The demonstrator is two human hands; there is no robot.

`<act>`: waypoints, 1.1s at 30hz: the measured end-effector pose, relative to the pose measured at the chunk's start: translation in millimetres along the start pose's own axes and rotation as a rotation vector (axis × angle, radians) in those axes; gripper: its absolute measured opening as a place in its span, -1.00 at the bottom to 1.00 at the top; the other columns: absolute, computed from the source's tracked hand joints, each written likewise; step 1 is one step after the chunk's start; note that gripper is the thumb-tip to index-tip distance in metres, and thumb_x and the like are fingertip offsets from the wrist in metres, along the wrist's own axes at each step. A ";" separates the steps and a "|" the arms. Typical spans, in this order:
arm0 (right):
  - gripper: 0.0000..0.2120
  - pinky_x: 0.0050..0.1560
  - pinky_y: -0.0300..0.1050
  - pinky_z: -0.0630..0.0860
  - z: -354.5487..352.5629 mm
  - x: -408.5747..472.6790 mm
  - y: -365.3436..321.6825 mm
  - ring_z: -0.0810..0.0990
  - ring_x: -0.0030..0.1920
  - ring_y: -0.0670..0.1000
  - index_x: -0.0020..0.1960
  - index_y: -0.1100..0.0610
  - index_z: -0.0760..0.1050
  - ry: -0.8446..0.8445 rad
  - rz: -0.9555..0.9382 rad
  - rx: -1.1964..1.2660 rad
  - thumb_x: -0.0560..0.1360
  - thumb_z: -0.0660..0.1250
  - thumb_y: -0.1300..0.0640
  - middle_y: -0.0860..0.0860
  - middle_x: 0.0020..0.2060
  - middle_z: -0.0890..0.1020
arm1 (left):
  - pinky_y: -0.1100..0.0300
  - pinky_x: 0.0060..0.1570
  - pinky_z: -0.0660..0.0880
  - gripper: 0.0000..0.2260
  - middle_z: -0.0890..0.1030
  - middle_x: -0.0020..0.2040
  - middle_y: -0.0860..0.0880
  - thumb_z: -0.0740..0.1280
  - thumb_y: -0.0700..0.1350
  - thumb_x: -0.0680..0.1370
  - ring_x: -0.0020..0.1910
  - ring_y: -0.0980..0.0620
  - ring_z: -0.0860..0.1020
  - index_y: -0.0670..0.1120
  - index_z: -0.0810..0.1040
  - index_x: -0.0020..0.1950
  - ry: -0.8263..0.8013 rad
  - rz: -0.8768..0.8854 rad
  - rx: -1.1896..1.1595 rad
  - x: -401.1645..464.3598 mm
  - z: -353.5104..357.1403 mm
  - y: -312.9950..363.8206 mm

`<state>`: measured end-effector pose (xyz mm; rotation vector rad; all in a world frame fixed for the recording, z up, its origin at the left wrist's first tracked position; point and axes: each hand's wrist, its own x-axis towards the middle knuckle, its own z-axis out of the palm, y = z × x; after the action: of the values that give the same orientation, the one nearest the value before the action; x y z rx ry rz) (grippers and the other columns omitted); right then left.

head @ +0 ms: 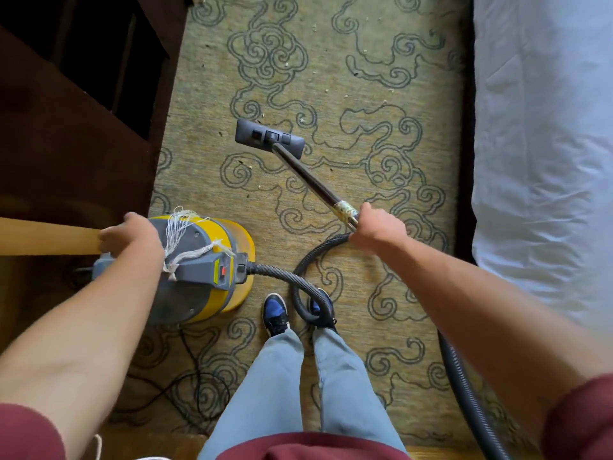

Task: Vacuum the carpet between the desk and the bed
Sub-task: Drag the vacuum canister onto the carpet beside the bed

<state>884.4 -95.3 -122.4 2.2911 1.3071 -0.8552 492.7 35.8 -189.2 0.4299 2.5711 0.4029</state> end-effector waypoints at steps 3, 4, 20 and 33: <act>-0.61 -0.23 -0.05 0.58 -23.4 -15.6 2.7 0.58 -0.26 0.04 0.21 0.06 0.35 -0.023 -0.024 0.081 0.41 0.33 0.20 0.01 -0.22 0.56 | 0.01 0.25 0.48 -0.61 0.50 0.38 -0.25 0.28 -0.09 0.55 0.29 -0.26 0.56 -0.21 0.51 0.34 -0.226 0.215 -0.048 -56.3 4.0 2.1; -0.57 -0.22 -0.05 0.63 -31.2 -22.1 3.8 0.62 -0.27 0.04 0.25 0.04 0.36 -0.040 -0.030 0.112 0.41 0.33 0.20 0.01 -0.20 0.59 | -0.04 0.20 0.53 -0.64 0.54 0.33 -0.29 0.28 -0.12 0.54 0.23 -0.29 0.59 -0.25 0.55 0.28 -0.315 0.250 -0.032 -77.5 8.1 -0.8; -0.30 0.00 0.02 0.65 -97.6 -178.0 33.8 0.68 0.00 0.10 0.50 -0.05 0.27 0.059 -0.043 0.290 0.41 0.44 0.11 0.06 0.07 0.67 | -0.12 0.18 0.55 -0.49 0.58 0.15 -0.21 0.17 0.25 0.65 0.13 -0.18 0.57 -0.16 0.55 0.28 -1.518 -0.097 -0.162 -391.9 -20.1 -12.3; -0.71 -0.47 -0.11 0.60 -23.1 -197.0 67.2 0.67 -0.44 0.01 0.05 0.15 0.39 -0.077 0.001 0.487 0.39 0.36 0.10 0.05 -0.23 0.60 | 0.23 -0.29 0.58 -0.61 0.63 -0.21 -0.15 0.19 0.16 0.69 -0.31 -0.08 0.60 -0.12 0.55 -0.10 -1.190 0.359 -0.025 -353.7 0.8 -44.6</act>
<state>873.7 -242.2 26.5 2.5775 1.1598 -1.3718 775.2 -136.0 -55.9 0.8148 1.3336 0.1893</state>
